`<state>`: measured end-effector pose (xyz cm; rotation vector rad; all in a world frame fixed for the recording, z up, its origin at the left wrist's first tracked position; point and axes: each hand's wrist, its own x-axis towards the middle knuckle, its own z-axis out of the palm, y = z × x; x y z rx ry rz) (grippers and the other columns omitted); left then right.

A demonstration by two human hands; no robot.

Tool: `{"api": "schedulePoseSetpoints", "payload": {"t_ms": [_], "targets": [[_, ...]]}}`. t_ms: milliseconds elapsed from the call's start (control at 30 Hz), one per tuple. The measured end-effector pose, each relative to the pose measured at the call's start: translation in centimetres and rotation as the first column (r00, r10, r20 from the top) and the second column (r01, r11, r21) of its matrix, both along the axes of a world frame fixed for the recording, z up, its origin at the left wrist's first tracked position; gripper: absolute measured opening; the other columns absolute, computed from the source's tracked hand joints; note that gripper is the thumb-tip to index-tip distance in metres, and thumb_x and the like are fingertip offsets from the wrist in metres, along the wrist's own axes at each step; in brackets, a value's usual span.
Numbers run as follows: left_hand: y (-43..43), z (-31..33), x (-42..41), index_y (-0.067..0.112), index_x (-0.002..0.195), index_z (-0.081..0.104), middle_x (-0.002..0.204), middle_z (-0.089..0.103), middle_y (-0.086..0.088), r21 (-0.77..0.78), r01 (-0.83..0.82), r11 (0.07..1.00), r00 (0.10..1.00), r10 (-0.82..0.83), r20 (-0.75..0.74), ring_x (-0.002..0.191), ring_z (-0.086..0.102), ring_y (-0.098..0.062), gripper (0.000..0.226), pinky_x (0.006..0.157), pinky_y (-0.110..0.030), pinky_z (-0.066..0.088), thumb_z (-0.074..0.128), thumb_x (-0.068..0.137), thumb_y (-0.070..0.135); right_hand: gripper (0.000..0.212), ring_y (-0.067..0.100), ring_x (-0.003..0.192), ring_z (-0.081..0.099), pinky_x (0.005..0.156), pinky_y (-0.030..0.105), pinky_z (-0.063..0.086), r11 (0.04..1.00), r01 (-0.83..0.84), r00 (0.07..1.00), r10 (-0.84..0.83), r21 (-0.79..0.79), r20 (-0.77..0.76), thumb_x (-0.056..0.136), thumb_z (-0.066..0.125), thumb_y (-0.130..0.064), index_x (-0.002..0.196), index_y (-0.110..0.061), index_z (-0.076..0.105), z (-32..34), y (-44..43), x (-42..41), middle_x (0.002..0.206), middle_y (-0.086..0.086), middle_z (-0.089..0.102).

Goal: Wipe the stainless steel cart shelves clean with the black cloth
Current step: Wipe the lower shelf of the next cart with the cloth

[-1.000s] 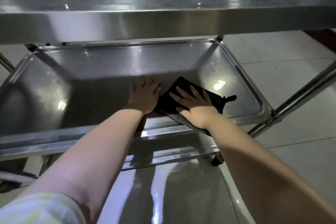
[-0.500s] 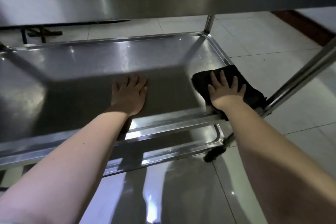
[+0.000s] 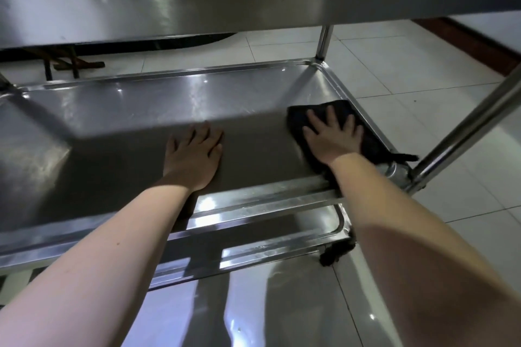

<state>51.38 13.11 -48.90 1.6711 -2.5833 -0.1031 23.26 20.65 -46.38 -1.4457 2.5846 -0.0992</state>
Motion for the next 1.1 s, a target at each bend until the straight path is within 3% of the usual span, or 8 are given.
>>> {"api": "schedulePoseSetpoints", "payload": {"t_ms": [100, 233, 433, 567, 767, 933, 1100], "targets": [[-0.1, -0.1, -0.1, 0.044, 0.152, 0.01, 0.163, 0.005, 0.009, 0.002, -0.002, 1.0, 1.0, 0.002, -0.001, 0.15, 0.004, -0.021, 0.051, 0.117, -0.054, 0.002, 0.014, 0.101, 0.048, 0.055, 0.039, 0.147, -0.012, 0.116, 0.057, -0.008, 0.997, 0.069, 0.998, -0.069, 0.027, -0.004, 0.098, 0.017, -0.06, 0.151, -0.051, 0.005, 0.0, 1.1, -4.1, 0.164, -0.006, -0.008], [0.1, -0.1, -0.3, 0.042, 0.152, 0.009, 0.163, 0.003, 0.009, 0.011, -0.003, 1.0, 1.0, 0.003, 0.014, 0.15, 0.002, -0.023, 0.051, 0.117, -0.055, 0.0, 0.013, 0.102, 0.047, 0.056, 0.045, 0.145, -0.014, 0.113, 0.065, -0.009, 0.992, 0.124, 0.991, -0.123, 0.01, -0.042, 0.099, 0.015, -0.057, 0.153, -0.046, 0.002, -0.5, -0.3, -0.6, 0.164, -0.002, -0.009], [0.2, 0.3, -0.2, 0.037, 0.154, 0.001, 0.164, -0.003, 0.006, 0.007, -0.033, 0.999, 0.999, 0.033, -0.019, 0.15, 0.003, -0.023, 0.057, 0.117, -0.053, 0.001, 0.018, 0.101, 0.048, 0.057, 0.048, 0.144, -0.012, 0.109, 0.069, -0.011, 0.98, -0.193, 0.981, 0.193, -0.038, -0.023, 0.098, 0.017, -0.06, 0.152, -0.048, 0.004, -0.5, -3.1, 11.4, 0.164, -0.002, -0.008], [0.3, 0.4, -0.2, 0.037, 0.154, 0.004, 0.163, -0.006, 0.007, 0.026, -0.04, 0.999, 0.999, 0.041, -0.012, 0.15, -0.003, -0.024, 0.056, 0.115, -0.058, -0.003, 0.017, 0.101, 0.05, 0.055, 0.041, 0.147, -0.011, 0.111, 0.067, -0.01, 0.952, -0.302, 0.953, 0.302, -0.051, 0.005, 0.096, 0.019, -0.067, 0.149, -0.056, 0.008, -0.6, -2.7, 9.9, 0.164, -0.011, -0.005], [0.5, 0.1, -0.9, 0.041, 0.152, 0.009, 0.163, -0.003, 0.008, 0.018, -0.05, 0.999, 0.999, 0.05, -0.009, 0.15, 0.0, -0.025, 0.054, 0.116, -0.059, -0.003, 0.015, 0.1, 0.051, 0.056, 0.038, 0.148, -0.01, 0.114, 0.063, -0.008, 0.998, 0.058, 0.998, -0.058, -0.008, 0.014, 0.097, 0.02, -0.064, 0.15, -0.052, 0.01, 0.2, -0.9, -4.3, 0.164, -0.009, -0.003], [0.7, 0.1, -1.6, 0.04, 0.153, 0.007, 0.163, -0.004, 0.008, 0.02, -0.047, 0.999, 0.999, 0.047, 0.003, 0.15, -0.001, -0.027, 0.054, 0.114, -0.061, -0.004, 0.014, 0.101, 0.049, 0.057, 0.042, 0.147, -0.011, 0.111, 0.067, -0.01, 0.993, 0.117, 0.993, -0.117, -0.016, -0.019, 0.098, 0.018, -0.059, 0.152, -0.047, 0.01, -0.3, -2.2, -2.3, 0.164, -0.005, -0.003], [0.5, -0.2, -1.4, 0.038, 0.154, 0.004, 0.163, -0.004, 0.009, 0.011, -0.044, 0.999, 0.999, 0.044, -0.006, 0.15, -0.002, -0.025, 0.055, 0.114, -0.06, -0.006, 0.015, 0.101, 0.048, 0.056, 0.043, 0.146, -0.012, 0.111, 0.067, -0.008, 0.978, -0.203, 0.979, 0.204, -0.039, 0.007, 0.098, 0.019, -0.06, 0.152, -0.049, 0.007, -0.3, -5.2, 9.0, 0.164, -0.005, -0.005]]}}
